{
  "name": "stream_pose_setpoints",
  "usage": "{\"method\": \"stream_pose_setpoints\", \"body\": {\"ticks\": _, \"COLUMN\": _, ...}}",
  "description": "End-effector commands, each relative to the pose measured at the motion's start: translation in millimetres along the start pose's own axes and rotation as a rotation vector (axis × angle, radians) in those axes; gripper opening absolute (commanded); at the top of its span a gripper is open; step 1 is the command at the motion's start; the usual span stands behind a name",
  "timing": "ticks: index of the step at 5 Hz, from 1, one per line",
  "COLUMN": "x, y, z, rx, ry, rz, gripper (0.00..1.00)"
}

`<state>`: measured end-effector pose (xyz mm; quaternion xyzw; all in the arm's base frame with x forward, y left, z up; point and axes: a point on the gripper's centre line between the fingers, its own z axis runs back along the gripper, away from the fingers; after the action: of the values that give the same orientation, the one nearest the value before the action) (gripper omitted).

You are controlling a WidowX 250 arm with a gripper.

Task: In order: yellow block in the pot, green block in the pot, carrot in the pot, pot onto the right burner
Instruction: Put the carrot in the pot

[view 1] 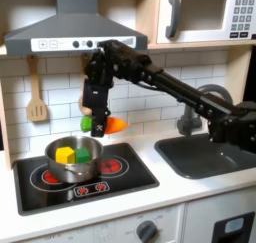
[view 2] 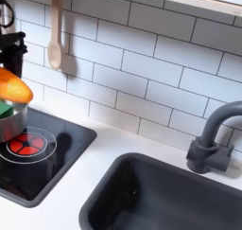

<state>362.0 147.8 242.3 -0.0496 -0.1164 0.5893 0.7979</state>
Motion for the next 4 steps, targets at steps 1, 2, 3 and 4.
{"method": "stream_pose_setpoints", "body": {"ticks": 1, "x": 14.2, "y": -8.4, "z": -5.9, "rx": -0.003, "ry": 0.006, "rz": 0.056, "gripper": 0.00}}
{"method": "stream_pose_setpoints", "body": {"ticks": 2, "x": 23.1, "y": -7.5, "z": -20.3, "rx": 0.025, "ry": 0.003, "rz": 0.082, "gripper": 0.00}}
{"method": "stream_pose_setpoints", "body": {"ticks": 3, "x": 29.2, "y": -9.7, "z": -30.0, "rx": 0.041, "ry": 0.000, "rz": 0.094, "gripper": 0.00}}
{"method": "stream_pose_setpoints", "body": {"ticks": 4, "x": 36.0, "y": -6.3, "z": -34.4, "rx": 0.046, "ry": 0.003, "rz": 0.111, "gripper": 0.00}}
